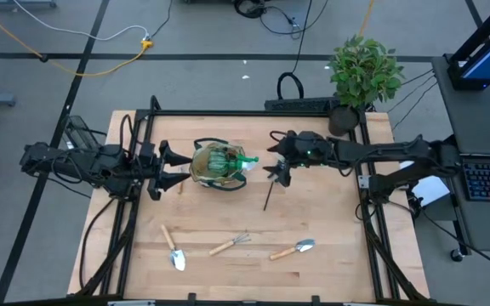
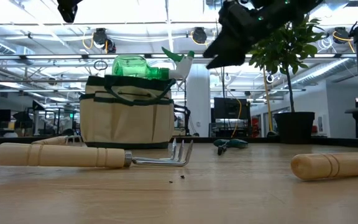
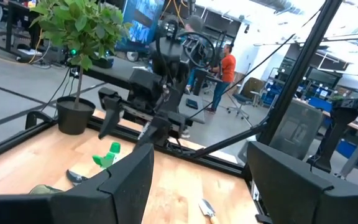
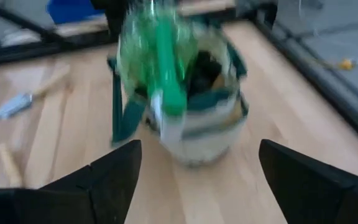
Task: Pick & Place Garden tools in Gardening bag
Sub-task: Put the green spray bottle into the gardening bag
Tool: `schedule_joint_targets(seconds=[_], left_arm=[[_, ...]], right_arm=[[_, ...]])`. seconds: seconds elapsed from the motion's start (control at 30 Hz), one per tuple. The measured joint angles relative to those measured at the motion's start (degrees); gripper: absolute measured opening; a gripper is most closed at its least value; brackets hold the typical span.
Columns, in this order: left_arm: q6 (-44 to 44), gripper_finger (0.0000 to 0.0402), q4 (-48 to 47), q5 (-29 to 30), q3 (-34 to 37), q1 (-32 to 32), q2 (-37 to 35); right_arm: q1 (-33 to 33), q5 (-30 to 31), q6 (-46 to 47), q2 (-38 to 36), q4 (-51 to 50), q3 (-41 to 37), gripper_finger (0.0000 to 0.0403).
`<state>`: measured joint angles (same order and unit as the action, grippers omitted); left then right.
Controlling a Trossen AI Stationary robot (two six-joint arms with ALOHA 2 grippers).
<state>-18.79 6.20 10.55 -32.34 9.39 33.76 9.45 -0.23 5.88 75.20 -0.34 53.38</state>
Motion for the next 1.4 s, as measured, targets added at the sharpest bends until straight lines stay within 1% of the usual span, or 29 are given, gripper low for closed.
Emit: schedule_joint_targets(seconds=[0.2, 0.3, 0.47, 0.57, 0.67, 1.0, 1.23, 1.4], left_arm=[[-0.1, 0.0267, 0.0, 0.0, 0.0, 0.0, 0.0], [-0.3, 0.0267, 0.0, 0.0, 0.0, 0.0, 0.0], [-0.4, 0.0267, -0.1, 0.0, 0.0, 0.0, 0.0], [-0.4, 0.0267, 0.0, 0.0, 0.0, 0.0, 0.0], [-0.4, 0.0267, 0.0, 0.0, 0.0, 0.0, 0.0], [0.5, 0.0267, 0.0, 0.1, 0.0, 0.0, 0.0], [0.6, 0.0267, 0.0, 0.1, 0.0, 0.0, 0.0], [0.6, 0.0267, 0.1, 0.1, 0.0, 0.0, 0.0]], right_arm=[[0.0, -0.5, -1.6, 4.4, 6.9, 0.0, 0.0316], [0.4, -1.2, -1.6, 5.7, 7.9, 0.0, 0.0316], [1.1, -3.8, 0.7, 8.5, 14.1, 0.1, 0.0312], [1.5, -4.4, 2.2, 10.0, 15.0, 0.1, 0.0304], [1.6, -4.3, 3.8, 10.9, 16.9, 0.1, 0.0287], [1.8, -4.1, 6.9, 11.0, 16.1, 0.5, 0.0213], [1.7, -3.4, 7.0, 11.0, 16.0, 0.5, 0.0178], [1.5, -2.8, 6.8, 11.0, 16.9, 0.5, 0.0137]])
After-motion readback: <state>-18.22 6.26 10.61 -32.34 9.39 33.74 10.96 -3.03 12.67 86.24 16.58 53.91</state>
